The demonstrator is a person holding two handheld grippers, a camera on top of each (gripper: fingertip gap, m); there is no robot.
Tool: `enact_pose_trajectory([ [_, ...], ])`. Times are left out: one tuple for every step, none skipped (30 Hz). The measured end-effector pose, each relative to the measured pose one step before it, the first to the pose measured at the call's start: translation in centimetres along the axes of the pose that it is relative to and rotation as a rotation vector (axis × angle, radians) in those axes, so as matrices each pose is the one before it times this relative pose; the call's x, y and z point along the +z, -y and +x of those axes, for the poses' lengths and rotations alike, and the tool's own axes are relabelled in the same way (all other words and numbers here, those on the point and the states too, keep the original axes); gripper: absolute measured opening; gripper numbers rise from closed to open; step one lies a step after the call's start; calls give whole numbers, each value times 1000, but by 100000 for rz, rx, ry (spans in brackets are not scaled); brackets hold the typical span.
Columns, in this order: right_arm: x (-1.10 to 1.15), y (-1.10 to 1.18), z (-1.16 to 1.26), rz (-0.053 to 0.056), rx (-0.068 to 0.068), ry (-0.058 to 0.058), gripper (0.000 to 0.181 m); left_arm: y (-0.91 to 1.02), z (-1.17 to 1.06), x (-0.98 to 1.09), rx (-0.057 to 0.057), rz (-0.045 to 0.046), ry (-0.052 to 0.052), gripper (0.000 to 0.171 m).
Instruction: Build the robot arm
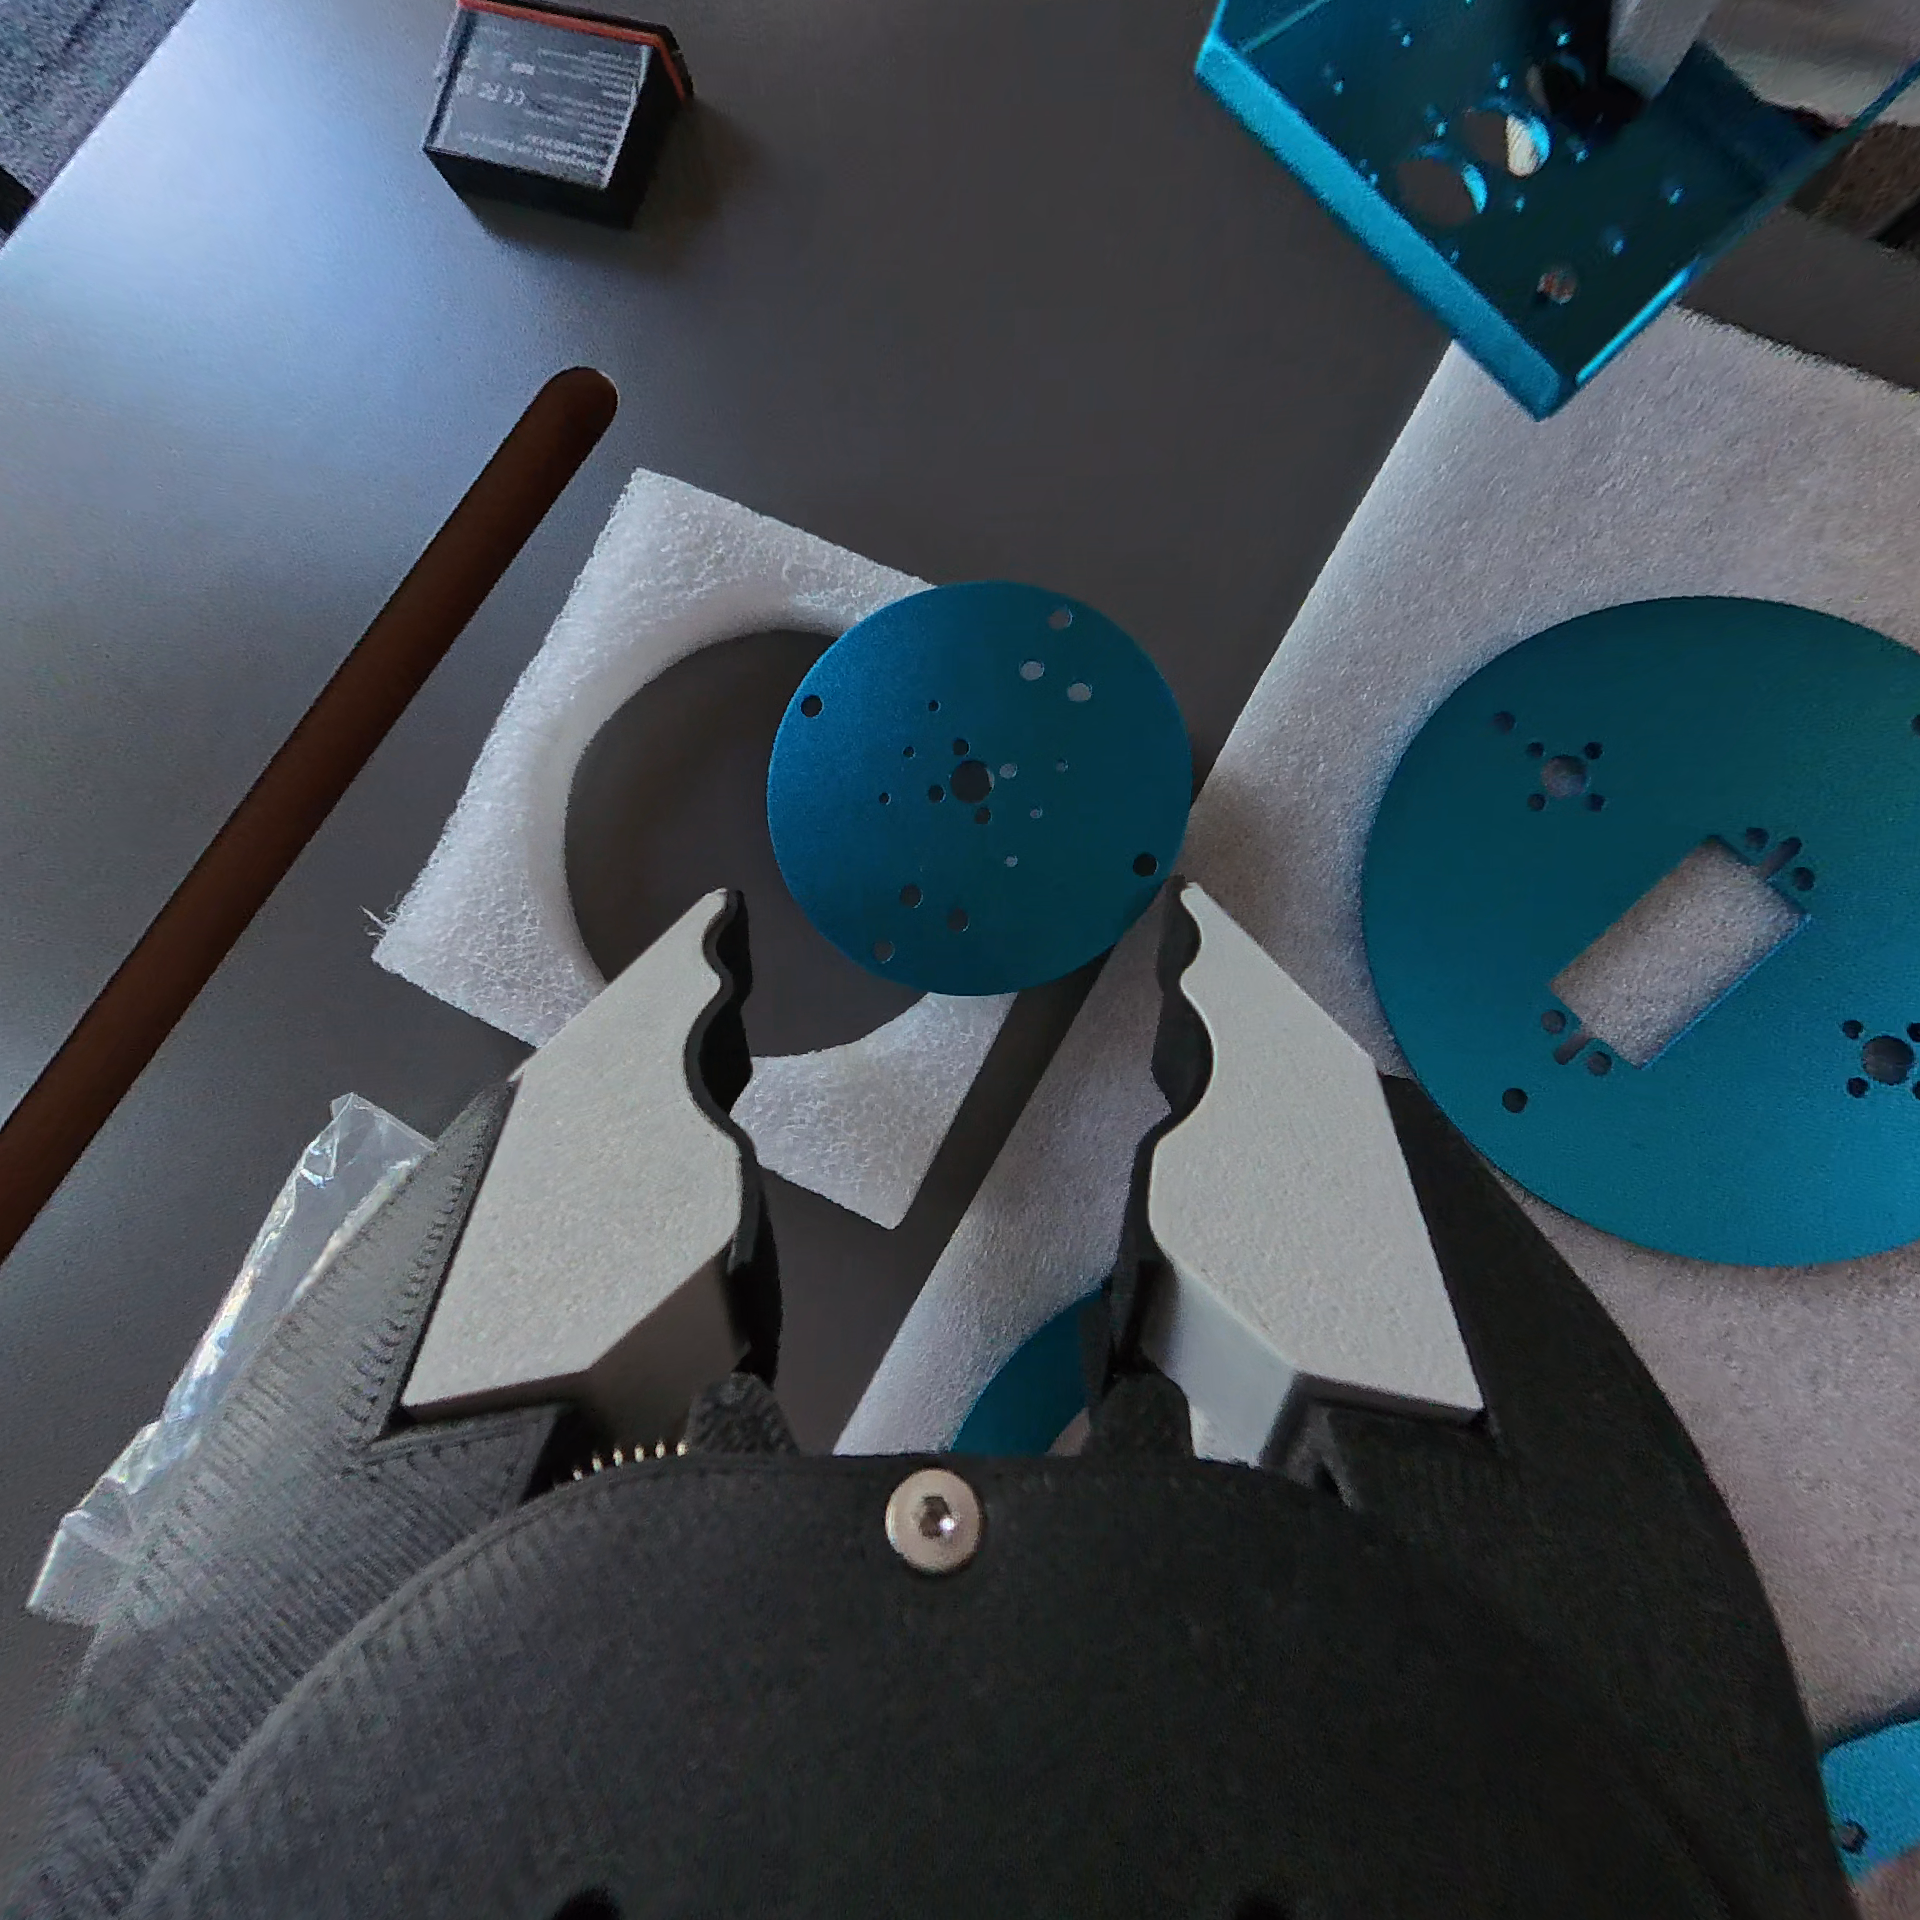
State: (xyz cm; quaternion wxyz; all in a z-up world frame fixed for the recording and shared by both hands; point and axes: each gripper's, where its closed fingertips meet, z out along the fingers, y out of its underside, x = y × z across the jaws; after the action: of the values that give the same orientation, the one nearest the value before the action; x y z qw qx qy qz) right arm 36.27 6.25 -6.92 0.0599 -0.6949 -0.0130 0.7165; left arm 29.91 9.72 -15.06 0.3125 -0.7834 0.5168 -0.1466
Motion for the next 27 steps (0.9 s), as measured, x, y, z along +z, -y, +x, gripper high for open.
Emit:
enact_pose_trajectory([
  [45, 22, 130, -391, 155, -361, 1, -9, 101, -23, -935, 387, -1395, 78],
  [52, 36, 137, -301, 156, -480, 1, -86, 49, -21, -630, -254, -1102, 79],
  [66, 32, 93, -388, 236, -128, 1, -132, -46, -25, -338, -738, -603, 78],
  [62, 35, 55, -457, 199, 24, 1, -160, -76, -3, -134, -875, -516, 76],
  [58, 79, 101, -236, 35, -366, 1, -169, -65, 17, -218, -919, -745, 75],
  [38, 99, 146, -101, -98, -624, 1, -141, -70, 31, -393, -749, -687, 75],
  [54, 111, 111, -9, -23, -343, 1, -48, 78, 24, -819, -96, -1572, 70],
  [57, 88, 32, 44, 191, 96, 1, -17, 224, 27, -1182, 200, -2502, 63],
  [57, 62, 11, 65, 197, 221, 1, -29, 90, 19, -1033, 101, -1460, 62],
  [66, 24, 12, -80, 32, 1, 1, -23, -77, 8, -653, 194, -204, 61],
  [78, -47, 32, -303, -155, -143, 1, 11, -79, -10, -391, 340, -24, 60],
  [87, -60, 20, -320, -69, -113, 1, -1, -99, -13, -177, 221, 265, 59],
  [83, -67, 11, -220, 32, 32, 1, -21, -67, -8, -18, 44, 239, 58],
  [72, -79, 20, -227, 90, 76, 1, -42, 1, 9, -117, -114, -142, 58],
  [76, -82, 41, -316, 106, -77, 1, -76, 36, 30, 109, -323, -294, 57],
  [63, -69, 72, -224, 94, -224, 1, -99, 21, 30, 573, -426, -41, 56],
  [56, -41, 54, -188, 25, -187, 1, -24, 5, 9, 661, 33, 271, 56],
  [47, -21, 59, -188, 34, -215, 1, 18, 10, -21, 308, 278, 273, 56],
  [43, -1, 105, -109, 17, -393, 1, 52, 63, -71, -79, 260, -222, 59],
  [41, 25, 119, -145, -33, -520, 1, 124, 126, -128, -255, 501, -853, 65],
  [34, 48, 110, -121, -60, -432, 1, 214, 136, -202, -558, 843, -1146, 69],
  [38, 123, 87, 211, 168, -218, 1, 241, 88, -266, -872, 916, -942, 71],
  [30, 168, 75, 369, 179, -265, 1, 286, 18, -333, -775, 1063, -771, 72],
  [61, 168, 98, 78, -61, -509, 1, 313, -64, -398, -491, 1163, -316, 72],
  [102, 190, 117, -55, -291, -727, 1, 327, -195, -470, -480, 1107, 317, 71],
  [133, 232, 154, 105, -260, -995, 1, 457, -124, -541, -1025, 1797, -460, 69],
  [198, 216, 166, -123, -159, -1083, 1, 605, 44, -593, -2079, 2727, -2093, 63],
])
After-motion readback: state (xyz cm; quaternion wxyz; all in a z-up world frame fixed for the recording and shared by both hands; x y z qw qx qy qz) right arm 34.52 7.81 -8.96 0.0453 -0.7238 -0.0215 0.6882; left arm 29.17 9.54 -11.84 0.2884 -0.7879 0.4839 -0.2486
